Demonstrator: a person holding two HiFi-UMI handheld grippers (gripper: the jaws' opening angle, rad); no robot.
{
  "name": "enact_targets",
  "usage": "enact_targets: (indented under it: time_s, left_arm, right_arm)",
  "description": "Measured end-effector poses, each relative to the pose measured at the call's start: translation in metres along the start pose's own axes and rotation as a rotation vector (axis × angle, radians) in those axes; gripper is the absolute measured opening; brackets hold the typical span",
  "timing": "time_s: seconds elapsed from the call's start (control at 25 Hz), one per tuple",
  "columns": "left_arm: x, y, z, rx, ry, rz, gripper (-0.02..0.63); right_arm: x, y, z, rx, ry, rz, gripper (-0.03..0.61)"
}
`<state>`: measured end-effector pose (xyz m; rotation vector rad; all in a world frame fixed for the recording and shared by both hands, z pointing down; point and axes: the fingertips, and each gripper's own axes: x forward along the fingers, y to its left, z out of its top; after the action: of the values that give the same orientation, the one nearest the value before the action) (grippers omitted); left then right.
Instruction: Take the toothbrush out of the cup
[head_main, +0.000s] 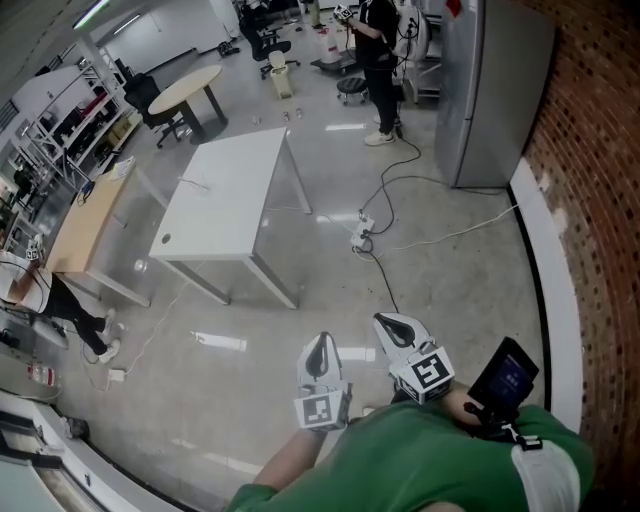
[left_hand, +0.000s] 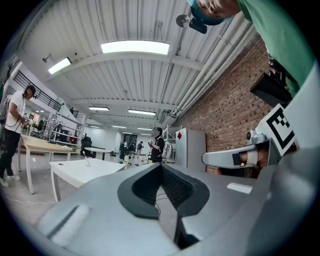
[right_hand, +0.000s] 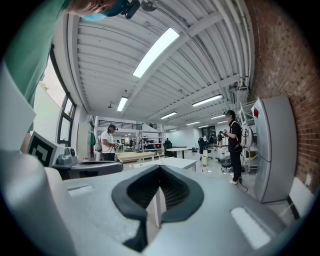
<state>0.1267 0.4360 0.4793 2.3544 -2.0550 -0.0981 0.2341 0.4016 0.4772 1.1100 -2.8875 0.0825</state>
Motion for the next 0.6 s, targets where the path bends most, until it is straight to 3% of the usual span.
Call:
enact_targets:
  time_s: [0.6]
  left_arm:
    - [0.125,-0.009,-0.005,0.021,0.014,0.007,0.006]
  right_arm:
    - [0.063,-0.105,-0.003,0.037,-0.001,0.008,0.003]
